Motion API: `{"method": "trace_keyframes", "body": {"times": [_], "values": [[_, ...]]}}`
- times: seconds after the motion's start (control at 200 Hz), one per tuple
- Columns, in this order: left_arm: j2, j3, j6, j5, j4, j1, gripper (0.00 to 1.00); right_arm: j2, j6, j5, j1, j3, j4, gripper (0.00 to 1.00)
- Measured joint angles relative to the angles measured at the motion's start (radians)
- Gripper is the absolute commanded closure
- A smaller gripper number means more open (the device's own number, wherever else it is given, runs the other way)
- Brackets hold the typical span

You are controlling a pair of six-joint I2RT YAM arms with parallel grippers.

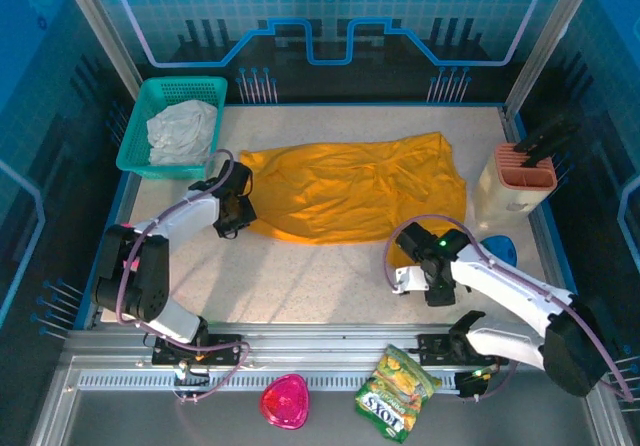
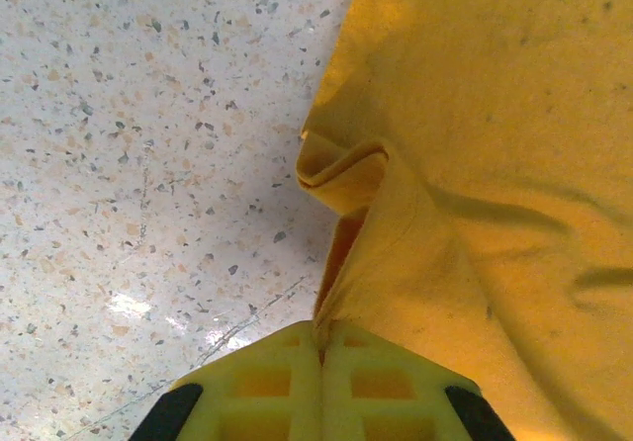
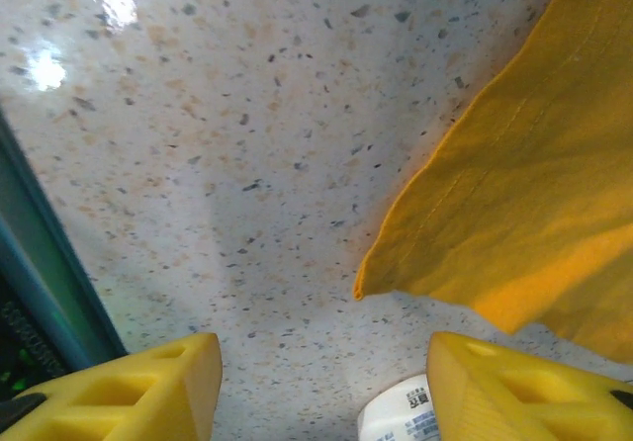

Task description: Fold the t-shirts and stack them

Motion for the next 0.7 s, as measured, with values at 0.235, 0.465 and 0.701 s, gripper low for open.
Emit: {"method": "trace_keyframes", "body": {"times": [0.235, 0.465, 0.701], "values": [[0.0, 0.0, 0.013, 0.014, -0.008, 0.01, 1.0, 0.175, -0.012, 0.037, -0.031, 0.006, 0.072, 0.42], [0.0, 0.0, 0.03, 0.026, -0.008, 0.027, 1.0, 0.349, -0.014, 0.08, -0.053, 0.037, 0.115, 0.45], [0.0, 0.0, 0.046, 0.034, -0.015, 0.043, 1.0, 0.472, 0.012, 0.13, -0.069, 0.101, 0.103, 0.67]]}}
